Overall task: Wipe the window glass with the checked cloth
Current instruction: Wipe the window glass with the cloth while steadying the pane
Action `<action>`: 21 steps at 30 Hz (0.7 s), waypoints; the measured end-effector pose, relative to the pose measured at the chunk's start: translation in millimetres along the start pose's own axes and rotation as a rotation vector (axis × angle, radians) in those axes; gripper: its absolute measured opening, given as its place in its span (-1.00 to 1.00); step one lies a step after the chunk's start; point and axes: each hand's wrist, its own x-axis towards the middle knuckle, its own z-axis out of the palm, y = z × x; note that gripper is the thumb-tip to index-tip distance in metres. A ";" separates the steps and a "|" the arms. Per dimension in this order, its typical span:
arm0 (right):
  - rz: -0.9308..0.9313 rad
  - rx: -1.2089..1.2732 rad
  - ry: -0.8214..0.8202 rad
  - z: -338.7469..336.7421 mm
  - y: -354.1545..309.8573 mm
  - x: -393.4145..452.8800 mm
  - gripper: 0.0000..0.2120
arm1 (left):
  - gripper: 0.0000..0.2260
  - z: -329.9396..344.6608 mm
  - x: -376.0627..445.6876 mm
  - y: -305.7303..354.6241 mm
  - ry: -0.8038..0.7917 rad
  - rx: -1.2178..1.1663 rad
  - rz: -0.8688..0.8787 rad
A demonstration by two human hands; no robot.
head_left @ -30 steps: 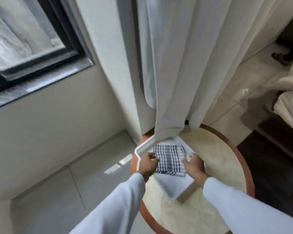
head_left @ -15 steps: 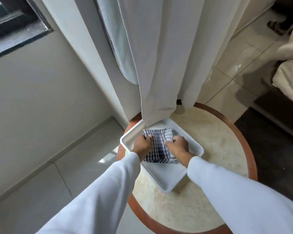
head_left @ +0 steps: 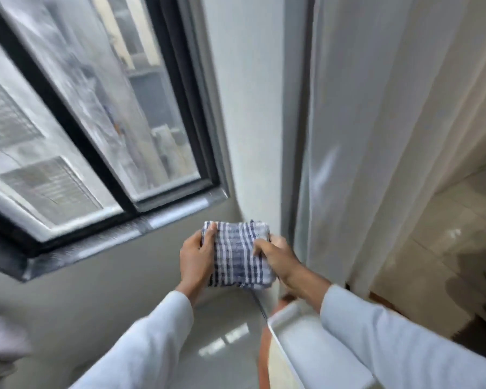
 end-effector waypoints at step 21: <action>-0.257 0.227 -0.703 388.9 -385.9 -9.6 -0.58 | -0.65 -463.3 171.3 241.6 0.463 -0.201 0.498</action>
